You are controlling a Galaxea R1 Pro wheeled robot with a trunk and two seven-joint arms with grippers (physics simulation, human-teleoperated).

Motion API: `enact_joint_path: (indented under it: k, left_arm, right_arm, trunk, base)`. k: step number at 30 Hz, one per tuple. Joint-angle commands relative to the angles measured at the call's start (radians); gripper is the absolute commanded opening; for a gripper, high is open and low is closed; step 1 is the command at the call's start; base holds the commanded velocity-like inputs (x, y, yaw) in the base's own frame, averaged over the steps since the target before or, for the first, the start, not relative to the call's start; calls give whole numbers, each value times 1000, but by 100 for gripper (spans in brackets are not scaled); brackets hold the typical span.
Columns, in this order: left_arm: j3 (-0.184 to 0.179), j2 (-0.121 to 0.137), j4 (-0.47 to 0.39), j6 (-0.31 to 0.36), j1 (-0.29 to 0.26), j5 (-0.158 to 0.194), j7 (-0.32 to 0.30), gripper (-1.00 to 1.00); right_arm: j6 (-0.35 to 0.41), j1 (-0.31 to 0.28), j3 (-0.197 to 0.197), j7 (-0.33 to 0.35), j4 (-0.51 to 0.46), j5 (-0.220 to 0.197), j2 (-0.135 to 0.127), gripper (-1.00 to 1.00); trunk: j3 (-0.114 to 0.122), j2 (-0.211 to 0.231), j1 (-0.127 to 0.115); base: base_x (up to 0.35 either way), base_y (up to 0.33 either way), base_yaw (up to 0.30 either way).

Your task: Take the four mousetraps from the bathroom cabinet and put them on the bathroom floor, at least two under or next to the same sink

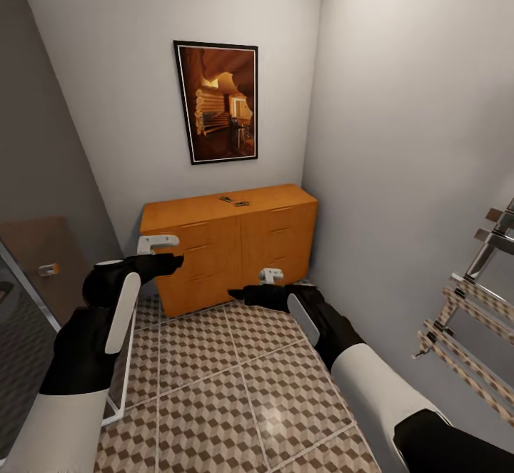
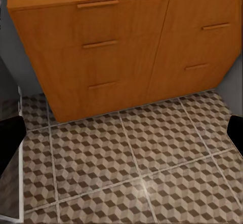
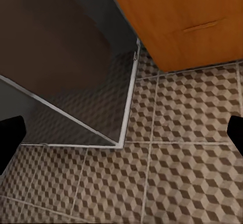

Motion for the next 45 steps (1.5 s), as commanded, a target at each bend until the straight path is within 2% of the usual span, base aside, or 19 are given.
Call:
enact_joint_path:
  k: [1, 5, 8, 9, 11, 12, 14, 18, 21, 22, 24, 25, 27, 28, 30, 31, 36, 40, 45]
  left_arm:
    - [-2, 0, -1, 4, -11, 11, 10, 100]
    - [-2, -1, 0, 4, -32, 9, 11, 100]
    - [-1, -1, 6, 4, -84, 6, 11, 100]
    - [-1, -1, 6, 4, -84, 6, 11, 100]
    - [0, -2, 10, 4, -125, 5, 11, 100]
    - [0, -2, 10, 4, -125, 5, 11, 100]
    - [-1, -2, 18, 4, -169, 3, 12, 100]
    - [-1, -1, 42, 4, -221, 2, 15, 100]
    - [2, 2, 124, 4, -316, 2, 25, 100]
    - [2, 2, 124, 4, -316, 2, 25, 100]
    - [4, 4, 203, 4, -382, 2, 33, 100]
    - [4, 4, 203, 4, -382, 2, 33, 100]
    - [5, 6, 288, 4, -446, 2, 39, 100]
    - [5, 6, 288, 4, -446, 2, 39, 100]
    - [7, 8, 367, 4, -502, 3, 42, 100]
    - [7, 8, 367, 4, -502, 3, 42, 100]
    - [8, 9, 506, 4, -584, 4, 47, 100]
    - [8, 9, 563, 4, -613, 4, 48, 100]
    - [8, 8, 635, 4, -650, 4, 49, 100]
  right_arm:
    - [40, -1, 5, -12, -37, 0, 0, 100]
    - [100, -1, 12, -56, -96, 0, 0, 100]
    - [157, -6, 18, -153, -149, -6, 0, 100]
    - [157, -6, 18, -153, -149, -6, 0, 100]
    - [180, -15, 20, -220, -172, -9, 0, 100]
    - [180, -15, 20, -220, -172, -9, 0, 100]
    - [195, -29, 21, -274, -188, -11, 0, 100]
    - [205, -51, 22, -313, -197, -12, 0, 100]
    - [214, -95, 22, -355, -204, -12, 0, 100]
    - [214, -95, 22, -355, -204, -12, 0, 100]
    - [218, -127, 22, -381, -206, -12, 0, 100]
    - [218, -127, 22, -381, -206, -12, 0, 100]
    - [224, -164, 21, -411, -206, -12, 0, 100]
    - [224, -164, 21, -411, -206, -12, 0, 100]
    - [233, -205, 21, -446, -204, -13, 0, 100]
    - [233, -205, 21, -446, -204, -13, 0, 100]
    - [258, -290, 21, -519, -184, -15, 0, 100]
    - [273, -333, 20, -553, -159, -18, 0, 100]
    - [299, -436, 17, -614, -62, -36, 0, 100]
  trunk:
    - [-2, -2, 1]
    - [-2, -2, 1]
    - [-2, -2, 1]
    - [-2, -2, 1]
    - [-2, -2, 1]
    - [-2, -2, 1]
    - [-2, -2, 1]
    - [-2, -2, 1]
    - [-2, -2, 1]
    - [-2, -2, 1]
    - [-2, -2, 1]
    - [-2, -2, 1]
    - [-2, -2, 1]
    - [-2, -2, 1]
    - [-2, -2, 1]
    - [-2, -2, 1]
    - [-2, -2, 1]
    - [-2, -2, 1]
    - [-2, -2, 1]
  base:
    - [0, 0, 0]
    - [0, 0, 0]
    - [0, 0, 0]
    - [0, 0, 0]
    - [0, 0, 0]
    - [0, 0, 0]
    - [0, 0, 0]
    - [0, 0, 0]
    - [0, 0, 0]
    - [0, 0, 0]
    - [0, 0, 0]
    - [0, 0, 0]
    - [0, 0, 0]
    - [0, 0, 0]
    - [0, 0, 0]
    - [0, 0, 0]
    - [0, 0, 0]
    - [0, 0, 0]
    - [0, 0, 0]
